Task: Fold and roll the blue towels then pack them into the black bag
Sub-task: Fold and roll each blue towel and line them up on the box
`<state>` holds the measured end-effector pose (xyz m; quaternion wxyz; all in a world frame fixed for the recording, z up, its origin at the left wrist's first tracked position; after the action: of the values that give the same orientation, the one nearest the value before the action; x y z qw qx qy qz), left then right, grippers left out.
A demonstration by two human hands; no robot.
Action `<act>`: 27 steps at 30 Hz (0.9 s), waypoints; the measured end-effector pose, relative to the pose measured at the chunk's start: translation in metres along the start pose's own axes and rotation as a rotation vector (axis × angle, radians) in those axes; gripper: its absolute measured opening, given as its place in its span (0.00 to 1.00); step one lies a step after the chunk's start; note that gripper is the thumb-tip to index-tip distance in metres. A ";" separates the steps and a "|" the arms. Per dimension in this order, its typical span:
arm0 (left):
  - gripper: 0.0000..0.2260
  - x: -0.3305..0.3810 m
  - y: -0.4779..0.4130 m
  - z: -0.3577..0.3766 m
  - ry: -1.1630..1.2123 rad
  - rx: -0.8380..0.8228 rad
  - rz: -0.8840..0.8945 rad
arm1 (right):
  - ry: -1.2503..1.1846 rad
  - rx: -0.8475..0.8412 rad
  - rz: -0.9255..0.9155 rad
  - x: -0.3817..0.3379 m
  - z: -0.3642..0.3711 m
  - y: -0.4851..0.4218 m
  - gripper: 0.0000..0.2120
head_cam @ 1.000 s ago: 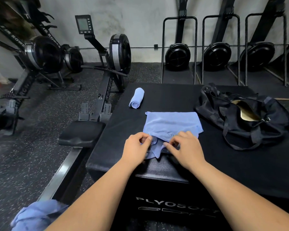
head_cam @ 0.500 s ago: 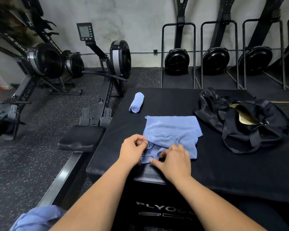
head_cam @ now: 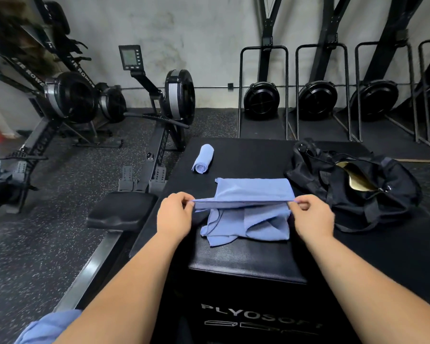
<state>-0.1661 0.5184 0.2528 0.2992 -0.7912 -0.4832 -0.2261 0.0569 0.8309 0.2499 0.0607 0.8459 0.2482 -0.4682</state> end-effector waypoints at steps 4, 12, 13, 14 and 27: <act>0.06 0.015 -0.003 -0.008 0.073 0.040 0.060 | -0.189 -0.004 -0.068 -0.015 -0.035 -0.011 0.03; 0.04 0.019 0.003 0.013 0.154 -0.025 -0.065 | -0.144 0.036 -0.079 -0.002 -0.051 -0.021 0.04; 0.04 0.016 0.004 0.018 0.148 -0.043 -0.072 | -0.111 0.030 -0.078 0.004 -0.048 -0.021 0.05; 0.04 0.015 0.006 0.023 0.144 -0.056 -0.071 | -0.076 0.027 -0.079 0.010 -0.043 -0.022 0.05; 0.05 0.027 -0.011 0.109 -0.362 -0.374 0.311 | 0.496 -0.412 -0.337 0.035 0.058 -0.031 0.04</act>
<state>-0.1565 0.6144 0.1950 0.0882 -0.9244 -0.3519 -0.1179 0.0130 0.8512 0.1927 0.0899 0.8510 0.4804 -0.1922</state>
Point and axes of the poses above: each hand's wrist, its own y-axis away from the middle knuckle, its own z-axis out of the palm, x = y × z, the point moved 6 cm from there along -y, towards the middle knuckle, and after that the axes turned 2 degrees about -x, right-handed, at the moved point
